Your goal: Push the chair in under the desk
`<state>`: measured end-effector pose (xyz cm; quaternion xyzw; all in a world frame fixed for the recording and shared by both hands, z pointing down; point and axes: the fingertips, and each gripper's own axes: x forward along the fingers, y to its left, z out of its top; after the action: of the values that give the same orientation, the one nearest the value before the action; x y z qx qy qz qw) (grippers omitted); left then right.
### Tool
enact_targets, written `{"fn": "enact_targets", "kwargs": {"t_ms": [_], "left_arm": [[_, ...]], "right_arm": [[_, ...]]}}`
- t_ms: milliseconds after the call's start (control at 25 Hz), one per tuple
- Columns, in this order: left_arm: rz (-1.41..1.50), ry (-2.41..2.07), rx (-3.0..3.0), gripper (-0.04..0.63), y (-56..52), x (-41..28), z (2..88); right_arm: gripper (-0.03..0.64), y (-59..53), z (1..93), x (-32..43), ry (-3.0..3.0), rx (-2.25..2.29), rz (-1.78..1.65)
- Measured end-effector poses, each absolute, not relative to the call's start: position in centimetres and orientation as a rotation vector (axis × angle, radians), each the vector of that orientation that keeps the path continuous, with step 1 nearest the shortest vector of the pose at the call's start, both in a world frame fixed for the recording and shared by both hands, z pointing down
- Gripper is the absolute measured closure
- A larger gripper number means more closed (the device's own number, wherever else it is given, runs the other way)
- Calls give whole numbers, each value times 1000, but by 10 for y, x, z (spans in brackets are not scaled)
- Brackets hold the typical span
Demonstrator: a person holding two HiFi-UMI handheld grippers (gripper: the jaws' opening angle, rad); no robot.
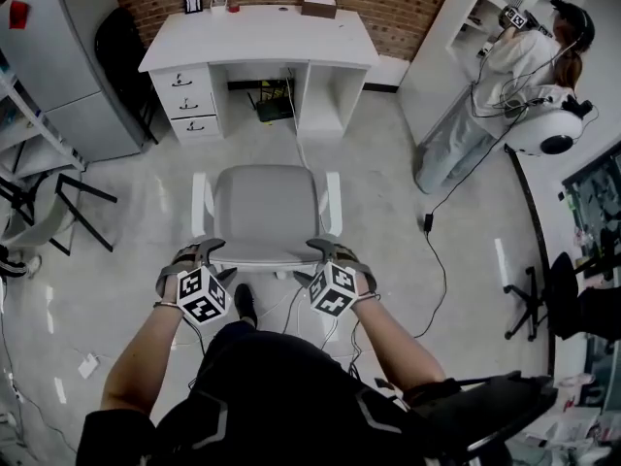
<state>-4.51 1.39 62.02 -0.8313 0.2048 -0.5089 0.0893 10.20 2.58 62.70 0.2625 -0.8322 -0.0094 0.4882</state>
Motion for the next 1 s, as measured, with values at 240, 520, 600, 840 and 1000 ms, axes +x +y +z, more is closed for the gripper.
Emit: {"fn": "enact_targets", "kwargs": {"t_ms": [240,520,600,840,1000], "left_arm": [[-1578,536,-2514,331,8,-45,654],[-1749,426,-2341,371,8,-65,683],[-1759,424,-2336,437,5,-65,682],[-1822,322,-2225,485,7,-67,689],[-1810,346,-2211,483,-2,-68,687]], "right_arm": [[331,15,655,98,-1939,561,-66],[394,16,674,91,-1882,477,-150],[420,16,677,91,-1882,473,-129],[462,18,687,89,-1862,425,-111],[483,11,688,88,-1855,399,-147]]}}
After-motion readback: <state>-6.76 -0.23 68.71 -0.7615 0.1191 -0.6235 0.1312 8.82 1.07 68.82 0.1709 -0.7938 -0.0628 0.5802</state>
